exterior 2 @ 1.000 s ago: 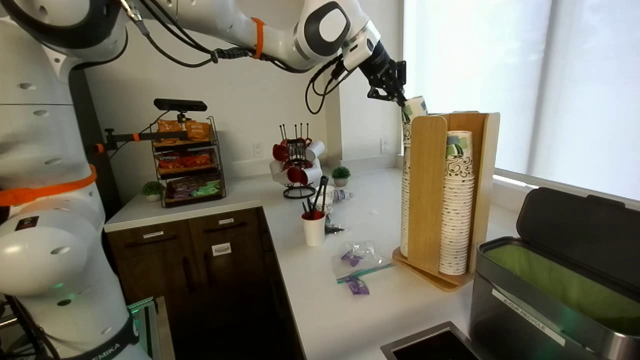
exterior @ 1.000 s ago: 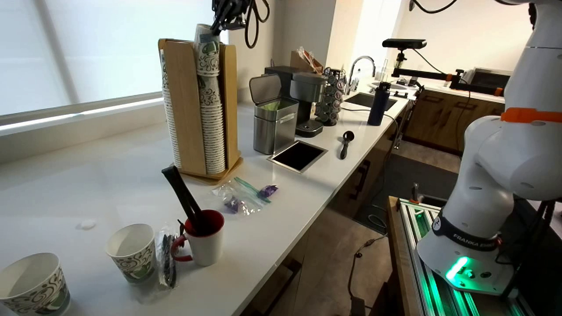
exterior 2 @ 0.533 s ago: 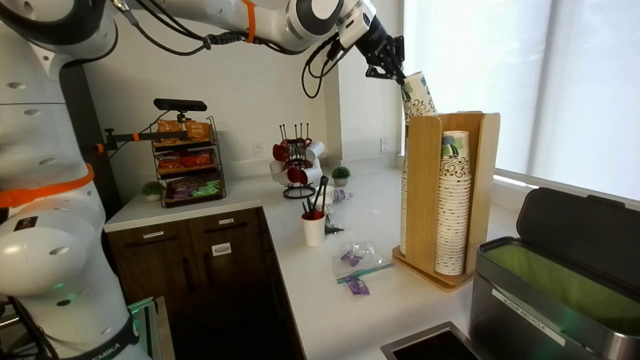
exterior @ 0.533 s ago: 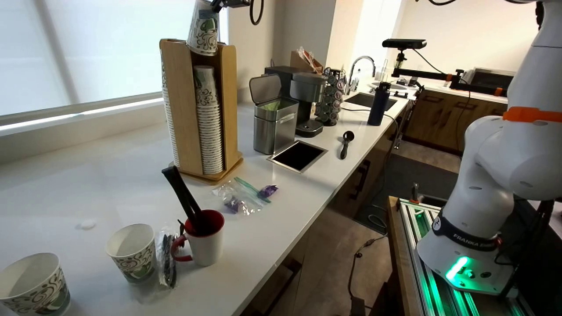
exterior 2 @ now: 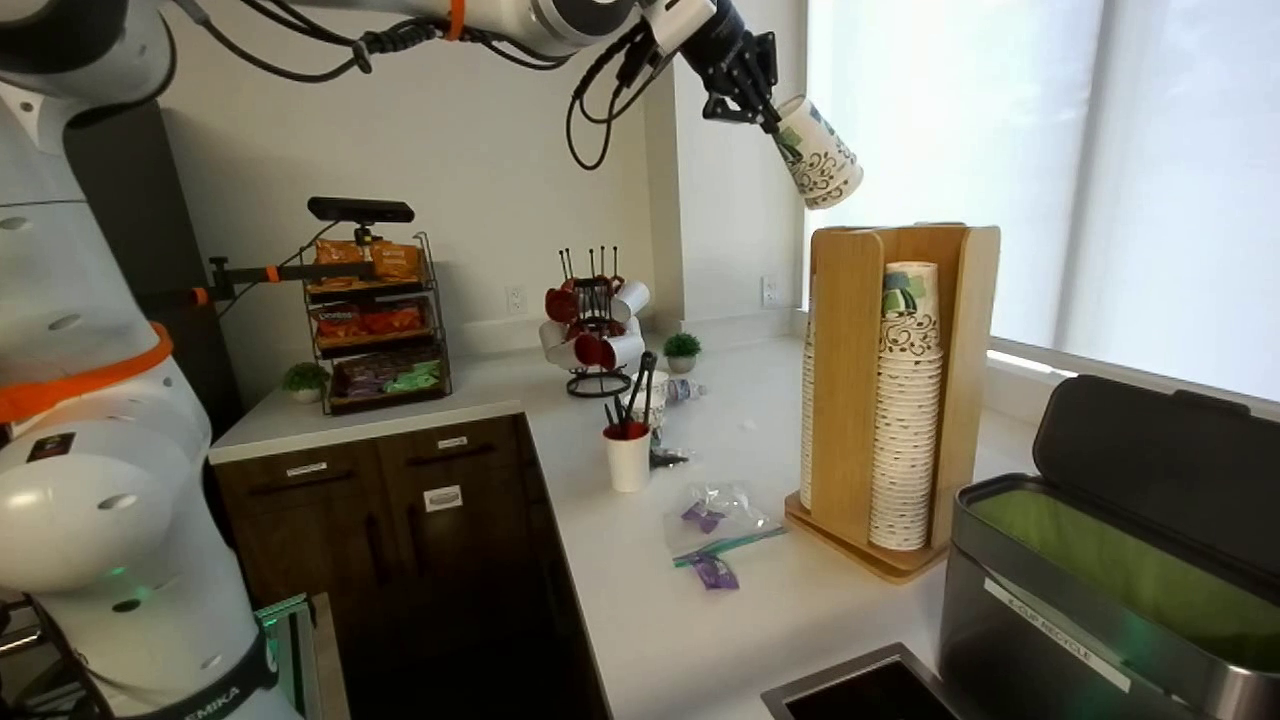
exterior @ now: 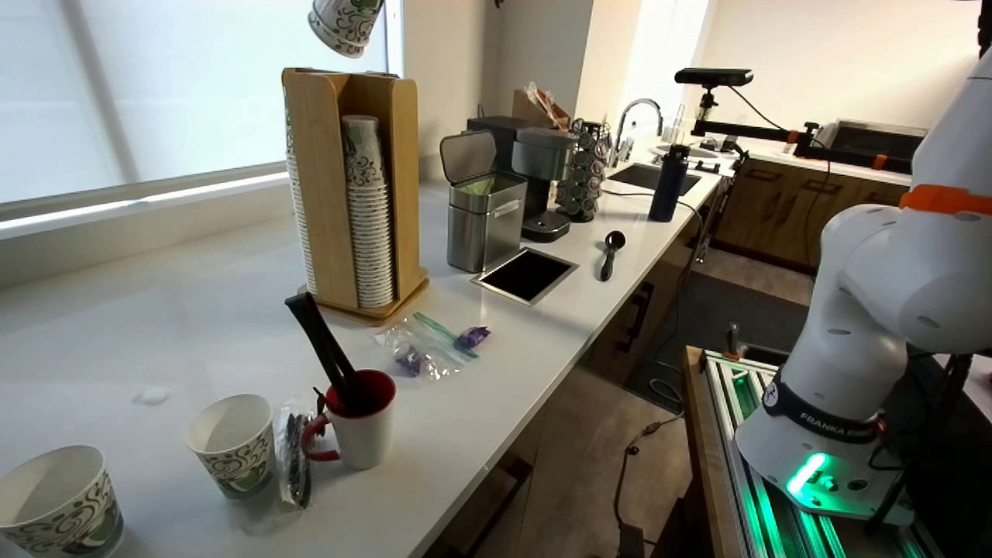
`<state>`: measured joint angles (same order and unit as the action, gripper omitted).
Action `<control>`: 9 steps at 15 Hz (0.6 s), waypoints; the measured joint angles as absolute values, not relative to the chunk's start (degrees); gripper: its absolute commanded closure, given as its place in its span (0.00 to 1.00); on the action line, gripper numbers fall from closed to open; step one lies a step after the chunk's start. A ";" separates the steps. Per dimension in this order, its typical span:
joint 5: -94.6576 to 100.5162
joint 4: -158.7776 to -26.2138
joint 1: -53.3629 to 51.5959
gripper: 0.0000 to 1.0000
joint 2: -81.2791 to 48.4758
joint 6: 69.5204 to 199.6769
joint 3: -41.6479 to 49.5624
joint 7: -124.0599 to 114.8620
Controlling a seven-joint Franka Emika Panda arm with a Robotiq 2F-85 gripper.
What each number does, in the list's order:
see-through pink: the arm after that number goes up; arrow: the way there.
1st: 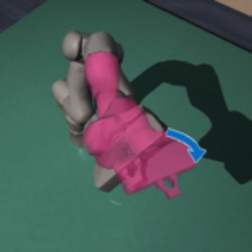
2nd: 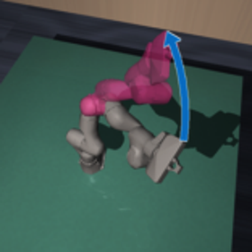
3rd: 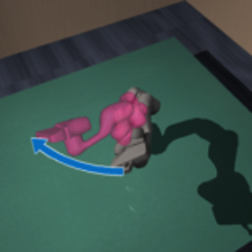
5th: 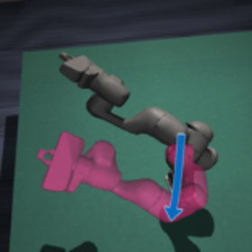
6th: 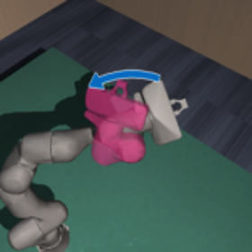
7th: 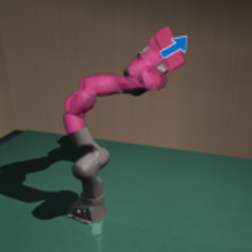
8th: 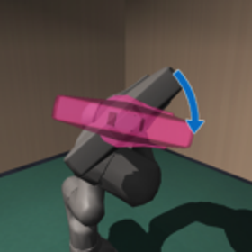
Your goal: Put one cup on the countertop
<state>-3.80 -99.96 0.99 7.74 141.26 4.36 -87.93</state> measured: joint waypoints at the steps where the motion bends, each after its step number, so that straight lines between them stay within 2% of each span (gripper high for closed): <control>1: -5.50 -100.53 0.94 0.98 8.55 139.53 4.29 -84.93; 9: -12.48 -105.90 1.89 0.98 14.04 125.75 5.01 -66.30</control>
